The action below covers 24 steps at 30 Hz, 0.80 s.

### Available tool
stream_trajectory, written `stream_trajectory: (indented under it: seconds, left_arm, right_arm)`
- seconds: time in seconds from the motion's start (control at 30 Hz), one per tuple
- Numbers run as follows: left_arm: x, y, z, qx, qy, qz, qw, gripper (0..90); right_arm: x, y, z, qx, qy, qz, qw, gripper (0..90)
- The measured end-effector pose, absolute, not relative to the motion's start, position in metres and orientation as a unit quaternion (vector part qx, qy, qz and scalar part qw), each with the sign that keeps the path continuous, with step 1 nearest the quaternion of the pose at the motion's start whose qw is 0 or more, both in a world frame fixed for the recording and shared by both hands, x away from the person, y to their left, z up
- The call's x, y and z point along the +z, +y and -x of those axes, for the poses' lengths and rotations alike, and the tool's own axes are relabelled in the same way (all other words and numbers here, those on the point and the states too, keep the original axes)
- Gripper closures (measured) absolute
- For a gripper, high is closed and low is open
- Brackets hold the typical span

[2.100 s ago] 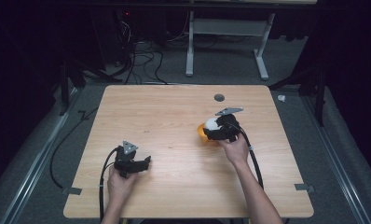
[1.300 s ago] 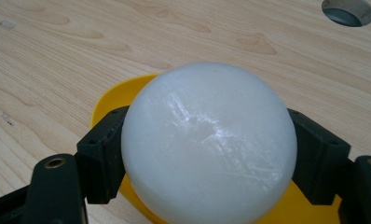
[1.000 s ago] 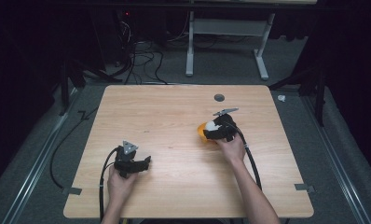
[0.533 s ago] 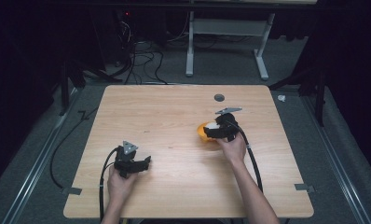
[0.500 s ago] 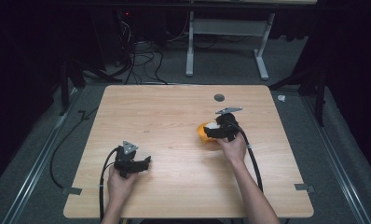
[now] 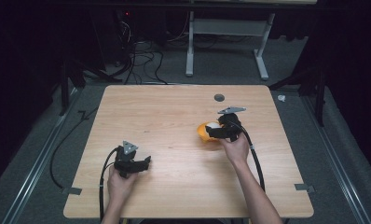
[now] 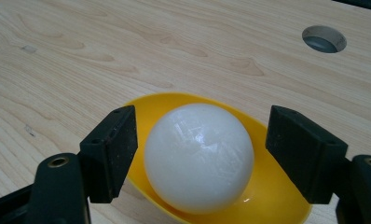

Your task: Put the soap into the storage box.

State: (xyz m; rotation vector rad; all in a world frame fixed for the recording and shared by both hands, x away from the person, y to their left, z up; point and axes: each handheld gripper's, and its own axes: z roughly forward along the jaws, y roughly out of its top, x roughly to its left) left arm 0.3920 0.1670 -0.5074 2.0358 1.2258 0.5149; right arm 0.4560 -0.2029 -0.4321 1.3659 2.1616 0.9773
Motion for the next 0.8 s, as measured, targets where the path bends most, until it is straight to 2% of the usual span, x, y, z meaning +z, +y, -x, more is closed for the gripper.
stream_trajectory:
  seconds: [0.8]
  left_arm:
    - [-0.507,0.167,-0.392,0.199,0.473,-0.785,0.348,20.9]
  right_arm:
    - [-0.417,-0.212,-0.441,0.363,0.767,-0.484,0.215,26.8]
